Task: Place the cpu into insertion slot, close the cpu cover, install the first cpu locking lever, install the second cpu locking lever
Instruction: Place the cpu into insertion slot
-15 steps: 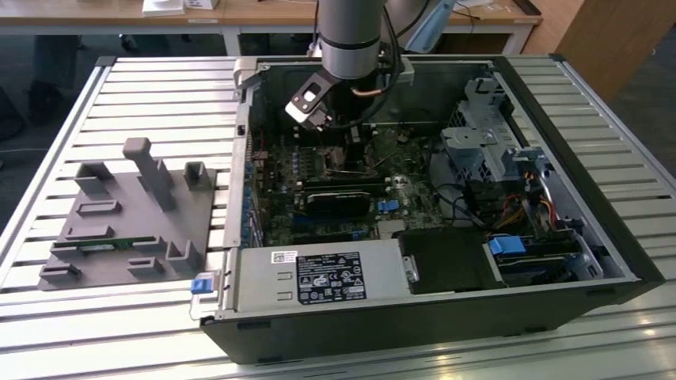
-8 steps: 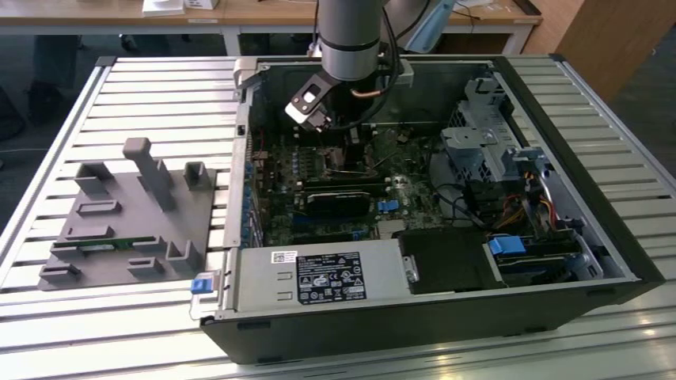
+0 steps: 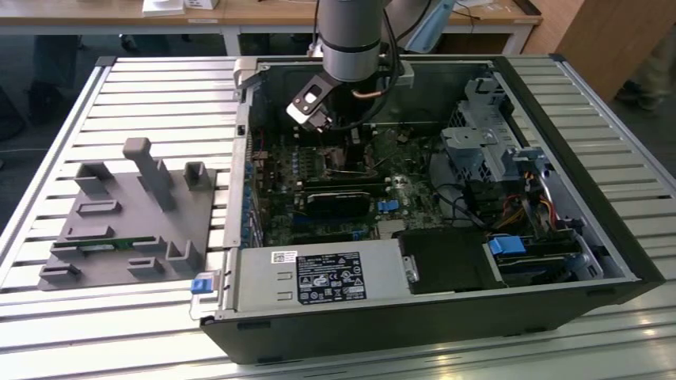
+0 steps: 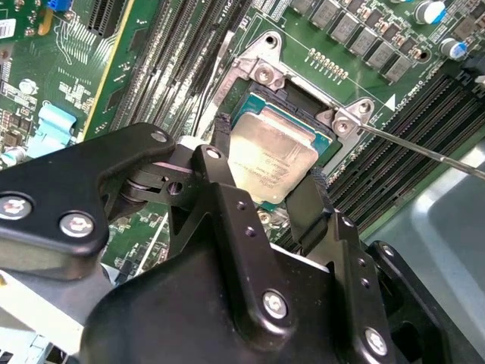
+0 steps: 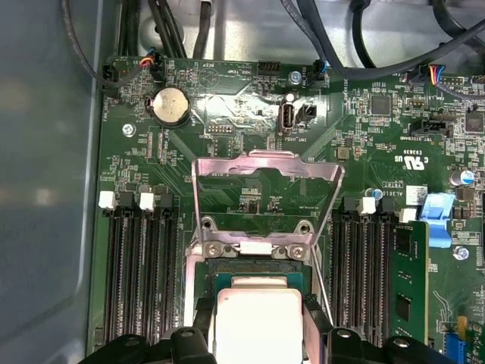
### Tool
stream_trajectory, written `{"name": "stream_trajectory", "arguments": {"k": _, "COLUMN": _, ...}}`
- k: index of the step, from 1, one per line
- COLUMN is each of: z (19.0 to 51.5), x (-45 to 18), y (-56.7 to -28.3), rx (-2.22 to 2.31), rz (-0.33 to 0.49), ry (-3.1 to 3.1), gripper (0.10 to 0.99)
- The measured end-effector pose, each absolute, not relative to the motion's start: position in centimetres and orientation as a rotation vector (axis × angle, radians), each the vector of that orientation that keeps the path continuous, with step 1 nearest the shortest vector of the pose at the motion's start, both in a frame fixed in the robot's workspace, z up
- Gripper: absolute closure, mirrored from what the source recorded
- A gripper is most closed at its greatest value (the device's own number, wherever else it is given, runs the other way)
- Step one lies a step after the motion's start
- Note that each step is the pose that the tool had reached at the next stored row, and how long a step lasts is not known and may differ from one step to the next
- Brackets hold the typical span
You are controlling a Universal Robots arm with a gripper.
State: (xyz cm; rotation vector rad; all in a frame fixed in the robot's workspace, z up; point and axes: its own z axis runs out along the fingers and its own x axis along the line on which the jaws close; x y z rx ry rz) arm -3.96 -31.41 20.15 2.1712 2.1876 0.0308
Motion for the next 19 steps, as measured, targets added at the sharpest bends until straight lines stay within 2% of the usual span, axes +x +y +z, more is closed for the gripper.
{"name": "stream_trajectory", "arguments": {"k": 19, "z": 19.41, "x": -3.8, "y": -31.36, "rx": 2.183, "rz": 0.027, "ry": 2.173, "gripper": 0.545}}
